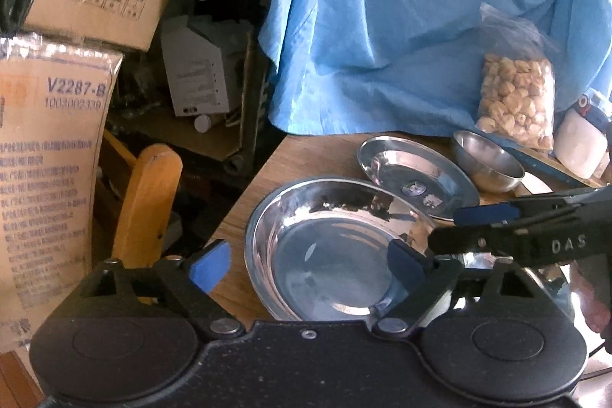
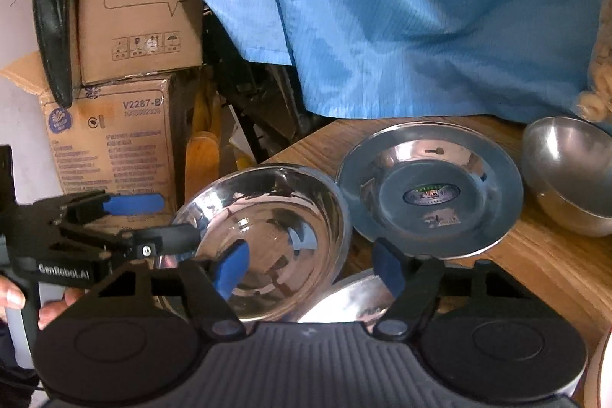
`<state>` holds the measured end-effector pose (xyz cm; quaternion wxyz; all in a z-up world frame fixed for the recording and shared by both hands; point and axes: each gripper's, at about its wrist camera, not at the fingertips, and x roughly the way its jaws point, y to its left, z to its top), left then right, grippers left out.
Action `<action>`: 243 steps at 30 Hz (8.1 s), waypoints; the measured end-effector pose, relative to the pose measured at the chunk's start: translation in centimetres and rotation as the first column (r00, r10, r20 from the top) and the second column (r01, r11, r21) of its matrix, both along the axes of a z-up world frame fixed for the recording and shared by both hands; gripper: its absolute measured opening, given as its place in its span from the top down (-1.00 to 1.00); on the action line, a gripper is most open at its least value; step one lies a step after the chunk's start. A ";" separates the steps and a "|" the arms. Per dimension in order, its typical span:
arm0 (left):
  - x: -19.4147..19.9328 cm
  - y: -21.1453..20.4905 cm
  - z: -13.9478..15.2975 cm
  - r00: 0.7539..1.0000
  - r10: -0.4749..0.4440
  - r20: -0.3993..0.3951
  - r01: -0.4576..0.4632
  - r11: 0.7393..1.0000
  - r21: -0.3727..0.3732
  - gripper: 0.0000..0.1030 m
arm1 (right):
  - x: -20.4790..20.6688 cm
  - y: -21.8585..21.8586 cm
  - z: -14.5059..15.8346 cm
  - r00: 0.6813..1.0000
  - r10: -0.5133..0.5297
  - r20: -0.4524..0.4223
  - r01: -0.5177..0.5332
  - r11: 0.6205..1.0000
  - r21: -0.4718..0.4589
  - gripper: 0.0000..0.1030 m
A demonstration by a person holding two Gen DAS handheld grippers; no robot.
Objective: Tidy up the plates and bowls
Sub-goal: 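Reach both grippers to the large steel plate and close on its rim, then lift the held steel plate with both grippers and lower it onto another steel plate, then open both grippers to release the stacked plate, then move both grippers to the labeled steel plate and close on its rim, then lift the labeled plate with both grippers and lower it onto the plate stack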
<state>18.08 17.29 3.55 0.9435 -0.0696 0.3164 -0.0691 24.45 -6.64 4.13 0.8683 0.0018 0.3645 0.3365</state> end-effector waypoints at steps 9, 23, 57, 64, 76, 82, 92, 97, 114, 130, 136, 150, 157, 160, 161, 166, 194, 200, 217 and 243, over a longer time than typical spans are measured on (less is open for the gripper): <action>-0.1 0.9 -1.0 1.000 0.013 -0.026 -0.015 0.998 -0.056 -0.22 | 1.2 1.3 -0.7 0.999 -0.011 -0.034 0.009 0.999 -0.048 0.12; 0.3 2.6 -2.7 0.994 0.097 -0.059 -0.103 0.986 -0.130 0.68 | 2.3 1.6 -2.2 0.996 -0.073 -0.053 0.069 0.995 -0.074 0.71; -0.5 -11.1 0.9 0.990 -0.143 -0.022 0.139 0.982 -0.124 0.74 | -4.6 -15.1 1.0 0.953 -0.302 -0.039 0.304 0.948 0.094 0.76; -1.0 -12.1 0.4 0.985 -0.161 -0.054 0.156 0.984 -0.090 0.74 | -5.8 -16.3 0.0 0.946 -0.320 -0.045 0.323 0.943 0.083 0.75; -1.2 -12.0 -0.1 0.984 -0.161 -0.076 0.155 0.985 -0.071 0.74 | -6.3 -15.4 -0.8 0.952 -0.304 -0.041 0.305 0.952 0.031 0.74; -1.2 -12.1 -0.2 0.984 -0.162 -0.075 0.157 0.985 -0.064 0.74 | -6.2 -15.3 -0.8 0.951 -0.305 -0.040 0.306 0.952 0.015 0.73; -1.4 -12.4 -0.1 0.987 -0.149 -0.062 0.149 0.989 -0.006 0.67 | -6.4 -14.3 -0.7 0.957 -0.290 0.007 0.290 0.956 -0.031 0.71; -1.4 -12.6 -0.1 0.987 -0.150 -0.059 0.151 0.988 0.015 0.64 | -6.6 -14.1 -0.7 0.958 -0.286 0.024 0.287 0.957 -0.047 0.69; -1.2 -12.7 -0.2 0.987 -0.149 -0.065 0.151 0.988 0.027 0.48 | -6.9 -12.4 -0.6 0.962 -0.255 0.094 0.266 0.954 -0.135 0.53; -1.2 -12.2 -0.2 0.991 -0.131 -0.035 0.131 0.991 -0.001 -0.37 | -7.1 -12.6 -0.2 0.960 -0.258 0.109 0.271 0.954 -0.128 0.30; -1.1 -11.0 0.6 0.996 -0.073 0.043 0.074 0.997 -0.014 -0.98 | -7.0 -13.0 0.6 0.962 -0.249 0.113 0.257 0.965 -0.058 -0.59; 4.4 -5.2 0.4 0.996 0.080 -0.044 -0.087 0.980 -0.177 -0.98 | -1.1 -12.5 0.7 0.967 -0.255 0.016 0.254 0.967 0.033 -0.99; 8.1 -3.9 -0.6 0.999 0.036 -0.028 -0.041 0.978 -0.204 -0.98 | 1.8 -11.3 0.2 0.964 -0.265 -0.003 0.265 0.963 0.041 -0.99; 9.8 -3.5 -1.0 0.999 0.032 -0.030 -0.037 0.979 -0.198 -0.98 | 2.9 -10.4 -0.1 0.964 -0.267 -0.001 0.267 0.963 0.037 -0.99; 10.4 -3.6 -1.0 0.999 0.026 -0.032 -0.032 0.982 -0.185 -0.99 | 3.2 -10.1 -0.2 0.964 -0.266 -0.003 0.266 0.963 0.036 -0.99; 13.1 -4.4 -1.1 0.998 0.020 -0.061 -0.025 0.996 -0.091 -0.99 | 4.9 -9.2 -1.0 0.961 -0.275 -0.035 0.276 0.961 0.026 -0.99; 16.4 -7.2 -1.5 0.994 -0.099 -0.053 0.097 0.994 -0.041 -0.77 | 7.1 -7.2 -2.2 0.965 -0.254 -0.065 0.252 0.967 -0.026 0.09; 16.5 -7.3 -2.1 0.989 -0.124 -0.078 0.120 0.991 -0.057 -0.25 | 7.5 -7.0 -2.6 0.966 -0.248 -0.066 0.246 0.968 -0.038 0.31; 15.5 -5.2 -2.8 0.991 -0.093 -0.102 0.076 0.984 -0.159 0.61 | 7.3 -6.9 -2.4 0.970 -0.241 -0.029 0.241 0.970 -0.030 0.52; 3.6 -11.2 3.9 0.981 -0.190 0.043 0.192 0.978 -0.076 0.61 | -4.2 -14.1 2.9 0.945 -0.318 0.074 0.304 0.939 0.160 0.61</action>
